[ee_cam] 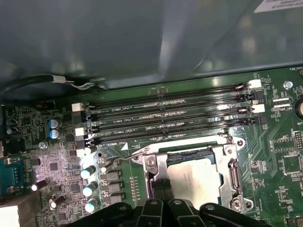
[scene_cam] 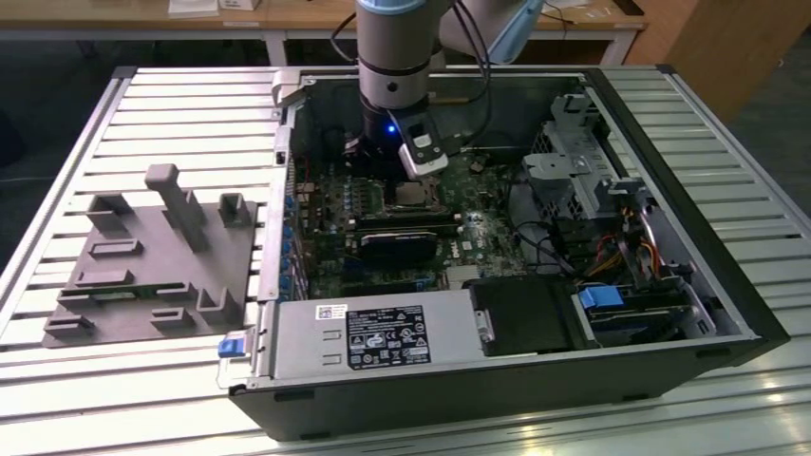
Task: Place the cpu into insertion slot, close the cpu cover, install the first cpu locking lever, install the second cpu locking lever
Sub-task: 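Close the cpu cover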
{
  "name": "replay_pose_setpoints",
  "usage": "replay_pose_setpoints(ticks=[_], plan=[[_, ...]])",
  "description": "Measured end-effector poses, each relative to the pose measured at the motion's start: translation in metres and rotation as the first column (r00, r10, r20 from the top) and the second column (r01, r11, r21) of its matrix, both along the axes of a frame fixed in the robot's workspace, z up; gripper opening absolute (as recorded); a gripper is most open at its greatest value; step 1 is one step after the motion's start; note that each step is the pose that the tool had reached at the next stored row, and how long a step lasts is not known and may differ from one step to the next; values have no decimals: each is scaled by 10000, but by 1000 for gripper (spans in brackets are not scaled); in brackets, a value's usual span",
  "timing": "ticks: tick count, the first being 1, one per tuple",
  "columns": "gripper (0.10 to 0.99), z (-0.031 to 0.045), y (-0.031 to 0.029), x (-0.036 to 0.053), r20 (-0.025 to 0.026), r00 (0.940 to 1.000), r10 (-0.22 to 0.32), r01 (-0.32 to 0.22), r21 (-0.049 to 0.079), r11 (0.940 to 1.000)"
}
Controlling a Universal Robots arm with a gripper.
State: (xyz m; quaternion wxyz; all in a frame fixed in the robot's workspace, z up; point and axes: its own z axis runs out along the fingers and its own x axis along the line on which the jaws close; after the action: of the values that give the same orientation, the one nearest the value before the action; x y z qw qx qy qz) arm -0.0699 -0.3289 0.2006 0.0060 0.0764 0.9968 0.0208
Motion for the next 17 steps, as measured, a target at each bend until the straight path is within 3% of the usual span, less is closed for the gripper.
replay_pose_setpoints(ticks=[8, 17], plan=[[102, 1, 1, 32, 0, 10000, 42, -42, 1, 10000], [102, 53, 1, 52, 0, 10000, 45, -45, 2, 10000]])
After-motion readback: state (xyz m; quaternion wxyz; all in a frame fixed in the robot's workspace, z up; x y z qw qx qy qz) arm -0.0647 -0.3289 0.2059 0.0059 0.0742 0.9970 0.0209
